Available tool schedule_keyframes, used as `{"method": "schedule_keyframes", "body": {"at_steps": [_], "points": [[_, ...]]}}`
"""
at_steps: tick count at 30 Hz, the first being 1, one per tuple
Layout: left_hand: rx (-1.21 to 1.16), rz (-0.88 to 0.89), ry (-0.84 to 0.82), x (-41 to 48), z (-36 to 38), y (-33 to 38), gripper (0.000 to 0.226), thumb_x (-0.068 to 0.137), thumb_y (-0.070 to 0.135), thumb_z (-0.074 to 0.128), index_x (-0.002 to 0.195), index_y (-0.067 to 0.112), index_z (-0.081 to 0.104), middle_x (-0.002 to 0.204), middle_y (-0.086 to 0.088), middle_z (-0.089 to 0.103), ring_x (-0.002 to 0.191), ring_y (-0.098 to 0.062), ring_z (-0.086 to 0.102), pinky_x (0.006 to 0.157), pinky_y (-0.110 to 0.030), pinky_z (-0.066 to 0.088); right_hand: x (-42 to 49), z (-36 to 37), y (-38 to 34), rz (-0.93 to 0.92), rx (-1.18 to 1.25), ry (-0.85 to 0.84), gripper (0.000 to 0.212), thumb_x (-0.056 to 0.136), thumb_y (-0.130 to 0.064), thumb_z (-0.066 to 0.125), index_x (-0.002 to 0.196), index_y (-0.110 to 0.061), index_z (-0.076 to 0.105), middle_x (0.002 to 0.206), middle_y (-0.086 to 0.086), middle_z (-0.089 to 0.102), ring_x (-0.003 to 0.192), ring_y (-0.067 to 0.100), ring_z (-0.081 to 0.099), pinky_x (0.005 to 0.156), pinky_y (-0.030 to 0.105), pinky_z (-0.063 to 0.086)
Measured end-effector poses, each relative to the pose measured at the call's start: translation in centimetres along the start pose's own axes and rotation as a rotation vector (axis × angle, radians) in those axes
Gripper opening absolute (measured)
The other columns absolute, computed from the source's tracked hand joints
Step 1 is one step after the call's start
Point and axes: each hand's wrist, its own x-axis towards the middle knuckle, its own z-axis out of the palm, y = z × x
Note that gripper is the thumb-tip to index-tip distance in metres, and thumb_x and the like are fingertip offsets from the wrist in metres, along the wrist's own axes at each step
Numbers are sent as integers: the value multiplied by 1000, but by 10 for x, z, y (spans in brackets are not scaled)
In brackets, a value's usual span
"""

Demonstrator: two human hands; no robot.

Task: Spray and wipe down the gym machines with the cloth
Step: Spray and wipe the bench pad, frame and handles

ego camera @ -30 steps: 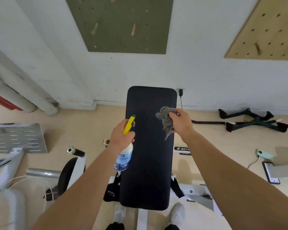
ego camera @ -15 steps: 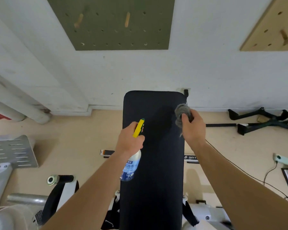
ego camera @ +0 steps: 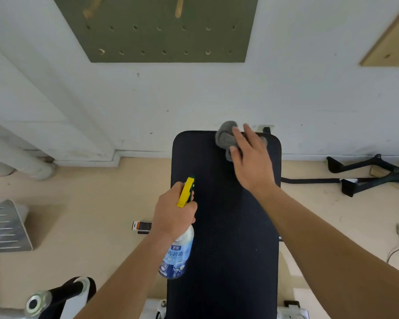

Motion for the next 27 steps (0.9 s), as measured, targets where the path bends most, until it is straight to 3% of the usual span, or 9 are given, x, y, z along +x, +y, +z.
{"method": "schedule_keyframes", "body": {"at_steps": [3, 7, 9, 11, 14, 16, 18, 23, 27], "points": [[-43, 19, -3, 0, -7, -6, 11, 78, 12, 59, 89, 12, 61, 82, -21, 65, 51, -23, 66, 65, -55, 58, 10, 47, 2, -90, -272, -92, 54, 107, -34, 26, 159, -24, 17, 167, 8, 7, 154, 32, 2, 123, 54, 14], [-65, 37, 11, 2, -15, -11, 19, 69, 18, 56, 87, 15, 63, 73, -11, 63, 47, -18, 65, 64, -50, 59, -49, 95, -8, -366, -391, -163, 64, 100, -22, 47, 157, -19, 20, 163, 12, 25, 152, 34, 14, 117, 57, 29], [-64, 45, 12, 4, -19, -16, 11, 76, 11, 60, 87, 13, 62, 64, -1, 59, 46, -16, 64, 60, -46, 60, -87, 102, -1, -618, -431, -260, 69, 93, -19, 56, 156, -21, 27, 161, 11, 29, 151, 33, 20, 117, 55, 31], [-61, 36, 16, 3, -23, -20, 13, 82, -2, 60, 87, 10, 62, 66, -6, 58, 48, -20, 65, 57, -39, 59, -75, 90, 10, -744, -483, -301, 68, 88, -17, 63, 152, -22, 39, 160, 9, 33, 148, 32, 27, 115, 52, 31], [-68, 21, 29, 0, -28, -25, 18, 82, -8, 58, 88, 8, 64, 81, -23, 63, 48, -23, 62, 58, -43, 57, -1, 74, 2, -548, -457, -128, 60, 88, -8, 64, 145, -22, 50, 160, 10, 33, 147, 34, 30, 115, 51, 28], [-75, 19, 39, -1, -29, -30, 17, 82, -8, 58, 89, 6, 64, 85, -25, 63, 49, -23, 62, 60, -48, 58, 33, 71, -11, -359, -390, -87, 57, 94, -5, 58, 148, -22, 46, 162, 9, 29, 150, 34, 23, 118, 52, 25], [-83, 12, 38, -4, -28, -35, 17, 83, -8, 59, 90, 7, 64, 86, -25, 63, 49, -21, 62, 62, -51, 58, 26, 82, -22, -299, -372, -76, 60, 95, -4, 52, 151, -20, 39, 163, 10, 25, 151, 35, 18, 121, 53, 21], [-109, 18, 55, -7, -20, -40, 22, 81, -10, 58, 88, 10, 66, 84, -24, 63, 49, -20, 61, 59, -44, 59, -55, 108, -20, -372, -337, -95, 64, 90, -8, 57, 152, -17, 39, 162, 12, 28, 151, 35, 19, 119, 55, 25], [-83, 38, 68, -2, -10, -43, 26, 79, -8, 60, 87, 15, 67, 81, -17, 66, 48, -19, 64, 57, -37, 59, -59, 111, -8, -487, -374, -54, 58, 93, -16, 54, 150, -20, 43, 161, 9, 31, 149, 32, 26, 117, 55, 31]]}}
